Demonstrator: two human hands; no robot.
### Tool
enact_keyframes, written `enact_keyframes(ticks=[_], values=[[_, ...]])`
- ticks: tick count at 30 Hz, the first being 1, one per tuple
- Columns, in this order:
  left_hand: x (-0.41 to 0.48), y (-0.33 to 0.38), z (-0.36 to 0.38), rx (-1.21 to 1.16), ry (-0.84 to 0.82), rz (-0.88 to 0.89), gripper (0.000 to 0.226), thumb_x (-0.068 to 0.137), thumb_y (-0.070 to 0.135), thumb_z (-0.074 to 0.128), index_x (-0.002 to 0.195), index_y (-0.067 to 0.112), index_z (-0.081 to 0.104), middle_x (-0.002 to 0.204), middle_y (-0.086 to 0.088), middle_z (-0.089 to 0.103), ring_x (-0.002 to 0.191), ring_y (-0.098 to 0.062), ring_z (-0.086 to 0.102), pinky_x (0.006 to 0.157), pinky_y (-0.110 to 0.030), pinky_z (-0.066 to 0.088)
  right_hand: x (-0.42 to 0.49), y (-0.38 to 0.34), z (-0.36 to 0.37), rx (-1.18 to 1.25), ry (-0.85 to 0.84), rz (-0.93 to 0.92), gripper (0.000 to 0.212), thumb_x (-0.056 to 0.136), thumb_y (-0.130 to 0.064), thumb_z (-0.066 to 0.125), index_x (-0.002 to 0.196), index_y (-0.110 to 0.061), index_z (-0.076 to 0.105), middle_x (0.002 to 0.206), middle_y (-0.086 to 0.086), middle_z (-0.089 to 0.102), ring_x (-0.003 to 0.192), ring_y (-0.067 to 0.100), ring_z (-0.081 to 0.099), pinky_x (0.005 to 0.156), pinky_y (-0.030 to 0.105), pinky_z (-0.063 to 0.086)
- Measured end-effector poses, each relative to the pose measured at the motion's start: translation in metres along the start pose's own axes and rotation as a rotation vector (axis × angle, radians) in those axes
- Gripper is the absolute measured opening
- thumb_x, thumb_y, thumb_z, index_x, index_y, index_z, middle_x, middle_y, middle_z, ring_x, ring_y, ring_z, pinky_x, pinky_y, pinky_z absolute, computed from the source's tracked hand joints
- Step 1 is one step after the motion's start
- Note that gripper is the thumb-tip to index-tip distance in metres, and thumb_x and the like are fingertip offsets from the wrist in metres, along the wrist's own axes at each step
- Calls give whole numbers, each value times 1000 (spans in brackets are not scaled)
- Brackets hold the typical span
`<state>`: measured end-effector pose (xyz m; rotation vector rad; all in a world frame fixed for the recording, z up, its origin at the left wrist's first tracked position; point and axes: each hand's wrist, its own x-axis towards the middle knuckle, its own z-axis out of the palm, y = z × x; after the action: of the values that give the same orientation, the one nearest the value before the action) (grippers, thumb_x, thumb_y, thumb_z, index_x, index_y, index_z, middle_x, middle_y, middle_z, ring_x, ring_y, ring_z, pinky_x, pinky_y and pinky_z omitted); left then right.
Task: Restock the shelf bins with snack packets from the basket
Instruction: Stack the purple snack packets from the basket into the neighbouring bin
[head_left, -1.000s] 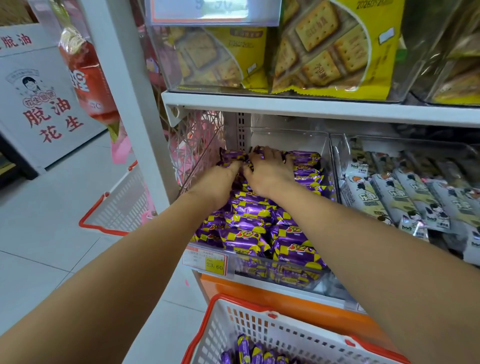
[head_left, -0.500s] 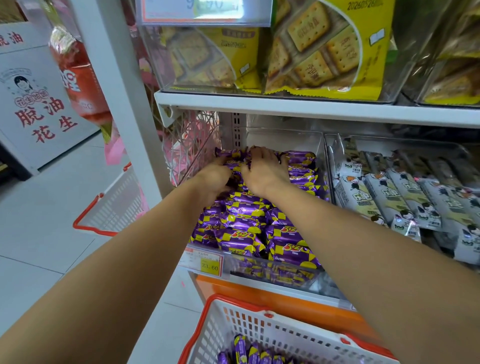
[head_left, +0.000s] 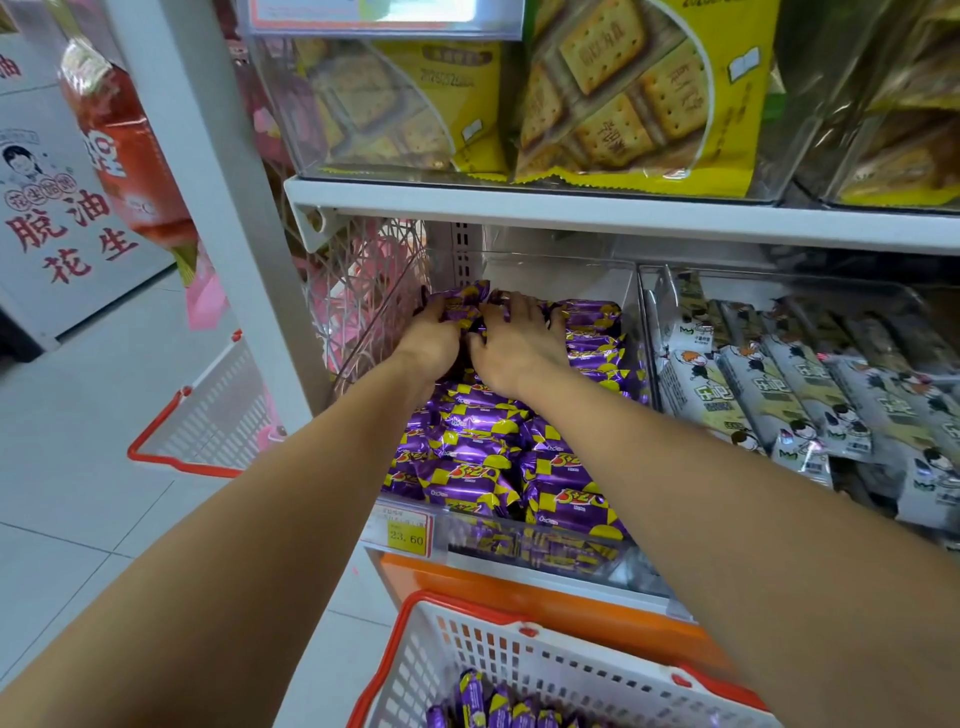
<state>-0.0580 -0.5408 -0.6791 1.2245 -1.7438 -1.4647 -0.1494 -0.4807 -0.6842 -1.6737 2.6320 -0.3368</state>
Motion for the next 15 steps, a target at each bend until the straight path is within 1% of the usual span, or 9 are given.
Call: enact_keyframes(ticks=[2,3,5,7,9,11,12,13,15], values=[[-4,-1,-2,21,-10,17,56,89,-6,35,140,15,46,122,-19,62,107,-30,60,99,-45,49,1,1,0,0,-5,-1,55,100,-46,32,149,-19,32,157,15,21,145,32,16,118,53,7],[-7,-1,-4,40,-18,28,56,90,-7,34,140,15,45,123,-18,62,103,-26,59,99,-48,48,2,1,0,3,-11,-2,55,101,-46,31,149,-19,32,156,15,22,145,32,16,118,53,7],[-16,2,-7,107,-23,45,55,92,-6,33,140,17,45,121,-17,62,92,-20,51,90,-47,48,3,1,-1,24,-4,-1,54,101,-44,31,147,-17,34,155,15,25,144,31,20,117,53,11],[-24,5,-12,174,-18,65,53,92,-3,33,139,18,46,121,-17,62,89,-21,51,76,-37,48,1,0,-6,32,35,-5,52,101,-42,33,144,-13,38,151,16,30,141,32,24,115,50,18],[-34,10,-15,253,-15,70,50,93,-2,34,139,15,46,120,-15,61,92,-24,53,73,-28,44,-4,-3,-16,11,83,-23,49,100,-40,35,138,-9,44,143,16,40,134,33,33,110,46,27],[-47,16,-18,308,-11,76,46,95,-2,34,137,10,47,120,-22,61,88,-28,53,65,-30,42,-15,-9,-26,3,114,-53,46,99,-38,39,132,-8,48,133,15,48,126,33,42,104,43,33],[-55,20,-20,334,-13,84,44,95,-2,34,136,8,47,120,-26,60,89,-35,56,65,-36,43,-22,-11,-30,7,123,-66,45,98,-38,41,130,-8,50,130,15,50,123,34,44,103,42,35],[-64,24,-22,366,-17,93,43,96,-1,34,136,6,47,122,-28,60,97,-43,58,70,-42,46,-29,-13,-34,19,125,-71,44,98,-38,43,129,-9,50,129,15,51,122,34,46,102,41,36],[-83,32,-27,444,-29,98,44,97,0,33,140,6,44,124,-28,59,110,-47,56,81,-45,48,-47,-15,-42,62,116,-72,42,97,-36,44,130,-10,50,132,14,51,124,33,45,102,41,37]])
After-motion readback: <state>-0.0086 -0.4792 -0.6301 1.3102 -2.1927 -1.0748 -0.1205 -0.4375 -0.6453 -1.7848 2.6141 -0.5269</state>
